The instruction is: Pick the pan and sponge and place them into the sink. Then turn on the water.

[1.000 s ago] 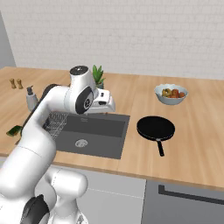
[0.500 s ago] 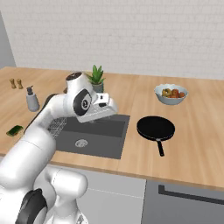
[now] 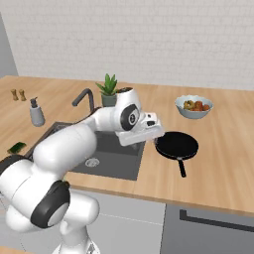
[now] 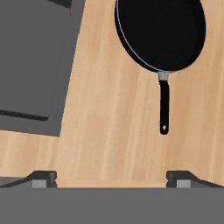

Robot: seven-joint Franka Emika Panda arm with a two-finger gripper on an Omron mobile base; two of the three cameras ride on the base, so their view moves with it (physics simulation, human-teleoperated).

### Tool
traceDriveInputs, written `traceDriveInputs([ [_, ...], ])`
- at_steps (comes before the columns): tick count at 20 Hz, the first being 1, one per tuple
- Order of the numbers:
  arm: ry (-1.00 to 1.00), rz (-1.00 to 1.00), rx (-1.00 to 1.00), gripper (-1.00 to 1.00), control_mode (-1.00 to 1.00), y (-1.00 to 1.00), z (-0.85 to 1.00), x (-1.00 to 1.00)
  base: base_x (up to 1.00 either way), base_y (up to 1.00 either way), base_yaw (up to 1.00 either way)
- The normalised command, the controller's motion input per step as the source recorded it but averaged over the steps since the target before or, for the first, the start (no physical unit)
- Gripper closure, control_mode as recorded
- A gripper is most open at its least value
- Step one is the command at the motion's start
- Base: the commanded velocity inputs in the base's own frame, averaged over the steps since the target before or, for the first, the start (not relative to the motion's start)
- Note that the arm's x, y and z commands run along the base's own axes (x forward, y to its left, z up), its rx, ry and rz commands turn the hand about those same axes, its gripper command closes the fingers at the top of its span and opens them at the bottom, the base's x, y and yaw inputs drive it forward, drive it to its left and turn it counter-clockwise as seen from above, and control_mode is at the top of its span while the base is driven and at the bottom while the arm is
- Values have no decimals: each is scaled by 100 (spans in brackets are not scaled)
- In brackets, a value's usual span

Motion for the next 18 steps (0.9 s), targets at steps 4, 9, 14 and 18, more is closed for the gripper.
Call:
traceDriveInputs([
  [4, 19, -4, 6, -100, -100, -73, -46, 33, 0, 0, 0],
  [9, 9, -7, 8, -100, -100, -65, -19, 16, 0, 0, 0],
  [14, 2, 0, 14, -100, -100, -62, -17, 1, 0, 0, 0],
  [18, 0, 0, 5, -100, -100, -12, -40, 0, 0, 0, 0],
])
